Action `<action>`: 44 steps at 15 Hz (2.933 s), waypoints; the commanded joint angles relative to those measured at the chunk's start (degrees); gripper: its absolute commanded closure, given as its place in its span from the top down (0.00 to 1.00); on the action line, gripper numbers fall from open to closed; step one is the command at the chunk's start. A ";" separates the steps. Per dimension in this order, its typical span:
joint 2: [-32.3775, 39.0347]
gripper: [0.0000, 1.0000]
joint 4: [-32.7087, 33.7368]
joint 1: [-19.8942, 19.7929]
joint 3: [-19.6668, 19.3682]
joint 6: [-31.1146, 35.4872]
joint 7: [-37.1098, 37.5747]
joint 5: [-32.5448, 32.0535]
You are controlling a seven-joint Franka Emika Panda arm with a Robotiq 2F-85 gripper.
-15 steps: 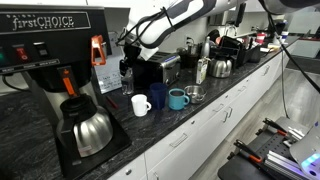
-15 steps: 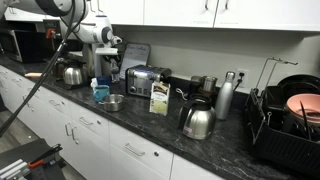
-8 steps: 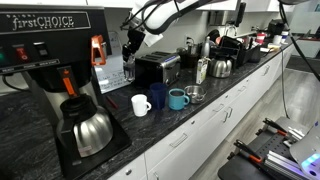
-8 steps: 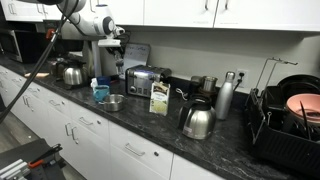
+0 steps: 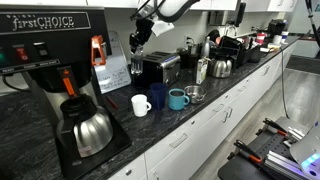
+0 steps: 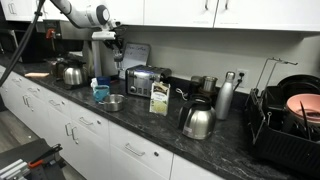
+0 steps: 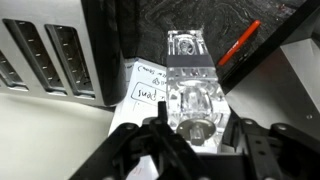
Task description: Move the glass object to the front right side of the countertop
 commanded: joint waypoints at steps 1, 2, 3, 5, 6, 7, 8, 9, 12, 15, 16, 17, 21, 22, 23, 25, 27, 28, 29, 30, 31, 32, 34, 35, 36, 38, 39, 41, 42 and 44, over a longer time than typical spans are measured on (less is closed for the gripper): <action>-7.93 0.27 -6.30 -0.16 0.05 0.33 4.02 -2.00; -9.76 0.27 -7.64 -0.24 0.33 0.09 4.91 -2.37; -11.58 0.27 -9.03 -0.43 0.67 -0.10 5.76 -2.77; -14.79 0.27 -12.10 -0.82 1.35 -0.99 7.96 -3.89; -16.30 0.27 -13.60 -1.04 1.53 -1.85 9.64 -5.10; -17.77 0.27 -15.20 -1.23 1.44 -2.94 12.80 -7.86; -18.89 0.27 -16.35 -1.60 1.50 -4.36 15.98 -10.68; -20.02 0.27 -17.55 -2.22 1.75 -5.80 19.71 -13.31; -22.14 0.27 -19.42 -4.50 2.52 -9.79 29.93 -19.61; -22.91 0.27 -19.80 -6.19 3.22 -13.38 35.80 -20.66; -22.89 0.27 -19.71 -6.41 3.50 -13.89 36.44 -20.09; -21.90 0.52 -19.22 -6.62 3.53 -12.64 33.83 -19.19; -21.90 0.52 -19.23 -6.78 4.09 -13.39 35.65 -19.21; -21.90 0.52 -19.23 -6.82 4.08 -13.40 35.67 -19.21; -21.90 0.52 -19.23 -6.84 4.07 -13.41 35.67 -19.21; -21.90 0.52 -19.23 -6.86 4.07 -13.42 35.67 -19.21; -21.56 0.27 -19.08 -7.03 3.93 -13.78 36.30 -18.45; -21.10 0.27 -18.93 -7.39 3.61 -14.56 37.17 -17.45; -20.79 0.27 -18.91 -7.84 3.29 -15.13 38.44 -17.09; -20.37 0.27 -18.89 -8.51 2.86 -15.74 40.26 -17.01; -19.94 0.27 -18.86 -9.39 2.30 -16.45 42.56 -17.38; -19.51 0.27 -18.68 -10.22 1.71 -17.31 44.04 -17.31; -18.68 0.27 -18.47 -11.70 0.55 -18.99 46.34 -16.50; -18.34 0.27 -18.60 -12.30 -0.01 -19.44 47.18 -15.56; -18.00 0.27 -18.71 -12.77 -0.46 -20.23 48.19 -14.64; -17.33 0.27 -19.10 -13.40 -1.19 -21.82 50.19 -12.26; -17.03 0.27 -19.16 -13.64 -1.52 -22.76 51.02 -10.71; -16.40 0.27 -19.62 -13.95 -2.13 -24.15 53.18 -9.30; -16.19 0.27 -19.78 -14.02 -2.43 -24.81 53.88 -8.68; -15.88 0.27 -20.34 -14.16 -3.00 -25.21 55.18 -7.68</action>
